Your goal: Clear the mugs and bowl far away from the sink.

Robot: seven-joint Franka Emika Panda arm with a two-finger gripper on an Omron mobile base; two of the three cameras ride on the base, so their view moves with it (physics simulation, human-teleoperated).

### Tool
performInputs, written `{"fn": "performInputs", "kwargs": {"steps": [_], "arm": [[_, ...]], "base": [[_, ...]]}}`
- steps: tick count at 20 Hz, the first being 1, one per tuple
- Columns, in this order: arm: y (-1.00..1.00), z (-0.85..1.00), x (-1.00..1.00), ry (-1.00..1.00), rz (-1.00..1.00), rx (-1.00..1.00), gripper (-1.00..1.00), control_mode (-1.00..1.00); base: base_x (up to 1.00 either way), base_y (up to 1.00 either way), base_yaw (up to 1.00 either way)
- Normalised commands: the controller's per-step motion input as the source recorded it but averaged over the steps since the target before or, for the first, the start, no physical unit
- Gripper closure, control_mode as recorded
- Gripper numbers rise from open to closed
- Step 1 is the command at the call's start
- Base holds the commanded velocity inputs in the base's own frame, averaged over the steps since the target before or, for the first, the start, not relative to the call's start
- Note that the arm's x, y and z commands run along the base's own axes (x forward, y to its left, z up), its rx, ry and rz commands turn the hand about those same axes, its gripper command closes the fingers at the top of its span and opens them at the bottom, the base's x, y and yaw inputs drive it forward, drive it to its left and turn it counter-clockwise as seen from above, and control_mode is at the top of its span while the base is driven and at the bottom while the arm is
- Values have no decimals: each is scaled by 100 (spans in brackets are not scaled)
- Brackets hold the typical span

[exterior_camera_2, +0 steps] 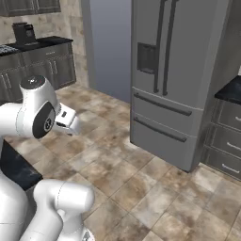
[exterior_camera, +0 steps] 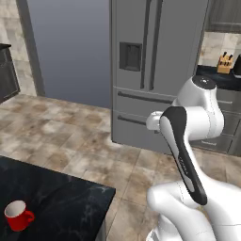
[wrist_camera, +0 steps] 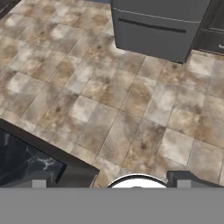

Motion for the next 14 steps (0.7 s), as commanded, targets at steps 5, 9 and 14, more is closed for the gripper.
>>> {"fn": "performInputs", "kwargs": {"steps": [5, 9, 14], "arm": [[0, 0, 0, 0, 0, 0, -100, 100], [0, 0, 0, 0, 0, 0, -100, 100], [0, 0, 0, 0, 0, 0, -100, 100]], "base": [[13, -56, -69], [24, -61, -39], [35, -45, -32]]}}
